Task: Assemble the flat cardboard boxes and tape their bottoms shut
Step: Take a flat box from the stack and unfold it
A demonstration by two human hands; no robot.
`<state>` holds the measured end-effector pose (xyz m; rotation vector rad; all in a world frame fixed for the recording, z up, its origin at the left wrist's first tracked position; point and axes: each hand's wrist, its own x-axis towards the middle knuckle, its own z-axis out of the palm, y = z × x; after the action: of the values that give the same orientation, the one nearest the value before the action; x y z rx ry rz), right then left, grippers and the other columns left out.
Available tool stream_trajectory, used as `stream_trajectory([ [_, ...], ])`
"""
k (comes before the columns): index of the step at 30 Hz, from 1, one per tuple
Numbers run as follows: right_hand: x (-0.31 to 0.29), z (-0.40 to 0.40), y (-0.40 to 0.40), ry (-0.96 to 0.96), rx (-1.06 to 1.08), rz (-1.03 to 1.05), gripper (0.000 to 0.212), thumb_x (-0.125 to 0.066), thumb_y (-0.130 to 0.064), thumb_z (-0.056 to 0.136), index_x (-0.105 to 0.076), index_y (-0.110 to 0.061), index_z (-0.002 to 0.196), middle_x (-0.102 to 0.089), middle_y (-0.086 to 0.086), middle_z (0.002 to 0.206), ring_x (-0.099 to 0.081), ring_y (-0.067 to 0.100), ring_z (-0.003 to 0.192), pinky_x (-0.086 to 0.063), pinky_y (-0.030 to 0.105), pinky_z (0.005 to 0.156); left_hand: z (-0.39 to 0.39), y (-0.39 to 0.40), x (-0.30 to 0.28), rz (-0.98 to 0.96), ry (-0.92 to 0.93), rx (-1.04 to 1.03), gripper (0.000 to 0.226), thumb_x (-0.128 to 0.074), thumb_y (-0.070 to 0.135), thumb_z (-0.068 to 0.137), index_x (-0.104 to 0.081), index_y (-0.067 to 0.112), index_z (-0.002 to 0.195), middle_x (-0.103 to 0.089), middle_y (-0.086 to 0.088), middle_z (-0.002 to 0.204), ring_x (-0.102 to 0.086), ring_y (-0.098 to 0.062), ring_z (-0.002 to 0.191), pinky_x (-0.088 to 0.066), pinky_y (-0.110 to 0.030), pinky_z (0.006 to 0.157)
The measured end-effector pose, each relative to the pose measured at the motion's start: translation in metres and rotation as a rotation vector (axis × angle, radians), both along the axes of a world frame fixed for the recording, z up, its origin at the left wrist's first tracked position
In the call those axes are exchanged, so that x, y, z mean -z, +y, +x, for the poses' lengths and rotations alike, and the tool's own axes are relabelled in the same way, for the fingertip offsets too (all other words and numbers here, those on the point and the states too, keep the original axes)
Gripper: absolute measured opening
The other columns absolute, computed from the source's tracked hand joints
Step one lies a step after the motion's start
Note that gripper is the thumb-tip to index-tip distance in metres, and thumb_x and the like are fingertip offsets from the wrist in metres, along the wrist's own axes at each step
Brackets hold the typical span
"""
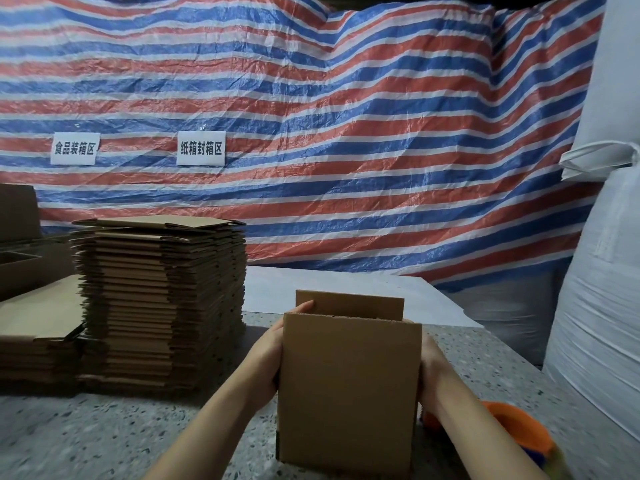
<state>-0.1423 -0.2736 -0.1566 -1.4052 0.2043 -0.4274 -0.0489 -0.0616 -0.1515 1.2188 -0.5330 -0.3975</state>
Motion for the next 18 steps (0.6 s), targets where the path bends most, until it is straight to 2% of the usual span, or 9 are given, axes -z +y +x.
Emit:
stream_trajectory([
  [3,-0.005,-0.001,-0.002,0.072,-0.014,-0.086,0.047,-0.048,-0.013,0.103,-0.074,-0.018,0.064,-0.069,0.007,0.066,-0.068,0.017,0.057,-0.053,0.028,0.049,0.003,0.001,0.0,0.018,-0.016,0.006,0.021,-0.057,0.03,0.097,-0.071,0.037,0.111,-0.075,-0.011,0.099,-0.074,-0.021,0.08,-0.058,-0.03,0.06],
  [7,-0.008,-0.006,0.0,0.081,-0.019,-0.096,0.04,-0.05,-0.013,0.103,-0.073,-0.015,0.071,-0.071,0.01,0.072,-0.07,0.02,0.062,-0.055,0.029,0.05,0.006,0.005,0.005,0.045,-0.072,0.007,0.016,-0.06,0.024,0.095,-0.076,0.02,0.096,-0.074,-0.014,0.091,-0.072,-0.023,0.075,-0.056,-0.032,0.059],
  [9,-0.008,-0.008,0.002,0.079,-0.007,-0.086,0.038,-0.05,-0.016,0.103,-0.073,-0.015,0.073,-0.072,0.01,0.073,-0.071,0.021,0.063,-0.055,0.029,0.052,0.006,0.005,0.008,0.056,-0.087,-0.019,0.022,-0.059,0.032,0.095,-0.077,0.018,0.093,-0.074,-0.014,0.09,-0.072,-0.022,0.074,-0.055,-0.03,0.058],
  [12,-0.009,-0.009,0.006,0.074,0.012,-0.065,0.035,-0.049,-0.021,0.104,-0.072,-0.014,0.079,-0.073,0.01,0.076,-0.072,0.021,0.066,-0.056,0.03,0.055,0.005,0.005,0.008,0.11,-0.068,-0.055,0.06,-0.041,0.065,0.089,-0.076,0.017,0.102,-0.075,-0.012,0.098,-0.074,-0.023,0.087,-0.055,-0.034,0.074],
  [14,-0.008,-0.008,0.006,0.077,0.029,-0.072,0.03,-0.049,-0.023,0.105,-0.07,-0.012,0.086,-0.074,0.009,0.077,-0.072,0.021,0.068,-0.056,0.03,0.055,0.008,0.009,0.009,0.1,-0.115,0.039,0.081,-0.028,0.08,0.08,-0.07,0.02,0.117,-0.073,-0.011,0.112,-0.07,-0.024,0.104,-0.05,-0.038,0.09],
  [16,-0.009,-0.008,0.006,0.077,0.034,-0.079,0.026,-0.05,-0.022,0.104,-0.069,-0.011,0.091,-0.075,0.01,0.08,-0.073,0.022,0.07,-0.056,0.031,0.056,0.011,0.018,0.01,0.101,-0.217,0.154,0.09,-0.022,0.087,0.077,-0.058,0.026,0.132,-0.066,-0.005,0.128,-0.061,-0.021,0.12,-0.043,-0.039,0.102],
  [18,-0.009,-0.007,0.005,0.07,0.036,-0.076,0.024,-0.051,-0.023,0.104,-0.07,-0.011,0.096,-0.076,0.011,0.084,-0.074,0.023,0.073,-0.056,0.031,0.057,0.012,0.023,0.011,0.156,-0.237,0.187,0.09,-0.024,0.09,0.075,-0.053,0.032,0.136,-0.063,0.003,0.134,-0.057,-0.015,0.126,-0.042,-0.036,0.105],
])
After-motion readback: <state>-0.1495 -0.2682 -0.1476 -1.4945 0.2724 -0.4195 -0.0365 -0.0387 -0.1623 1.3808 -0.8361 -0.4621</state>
